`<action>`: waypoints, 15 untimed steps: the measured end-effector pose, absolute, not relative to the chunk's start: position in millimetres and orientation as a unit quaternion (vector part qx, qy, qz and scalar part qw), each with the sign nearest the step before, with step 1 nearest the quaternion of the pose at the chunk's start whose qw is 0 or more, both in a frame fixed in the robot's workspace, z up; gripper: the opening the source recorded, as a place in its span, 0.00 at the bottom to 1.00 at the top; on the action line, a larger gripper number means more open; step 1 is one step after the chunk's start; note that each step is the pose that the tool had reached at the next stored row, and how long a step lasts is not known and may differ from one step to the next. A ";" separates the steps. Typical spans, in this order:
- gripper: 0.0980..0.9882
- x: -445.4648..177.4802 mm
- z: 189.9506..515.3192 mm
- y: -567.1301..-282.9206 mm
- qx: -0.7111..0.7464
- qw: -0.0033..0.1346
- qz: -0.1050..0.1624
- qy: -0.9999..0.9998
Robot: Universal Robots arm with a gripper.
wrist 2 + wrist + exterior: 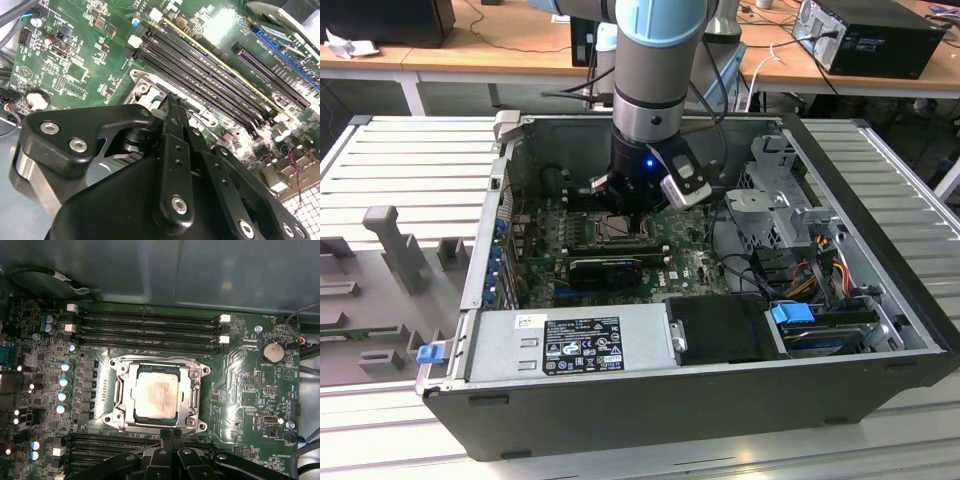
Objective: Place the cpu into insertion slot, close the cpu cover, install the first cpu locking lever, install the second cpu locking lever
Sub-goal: 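Install the second cpu locking lever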
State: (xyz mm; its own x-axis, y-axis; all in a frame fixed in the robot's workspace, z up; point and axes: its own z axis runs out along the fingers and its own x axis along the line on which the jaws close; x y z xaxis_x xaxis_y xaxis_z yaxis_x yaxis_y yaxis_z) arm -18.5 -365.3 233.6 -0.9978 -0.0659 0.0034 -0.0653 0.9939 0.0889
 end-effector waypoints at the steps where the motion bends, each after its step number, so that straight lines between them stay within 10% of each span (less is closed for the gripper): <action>1: 0.01 -18.6 233.5 -365.5 0.033 0.003 -0.044 -0.998; 15: 0.01 -22.5 232.7 -385.9 0.033 0.004 -0.096 -0.995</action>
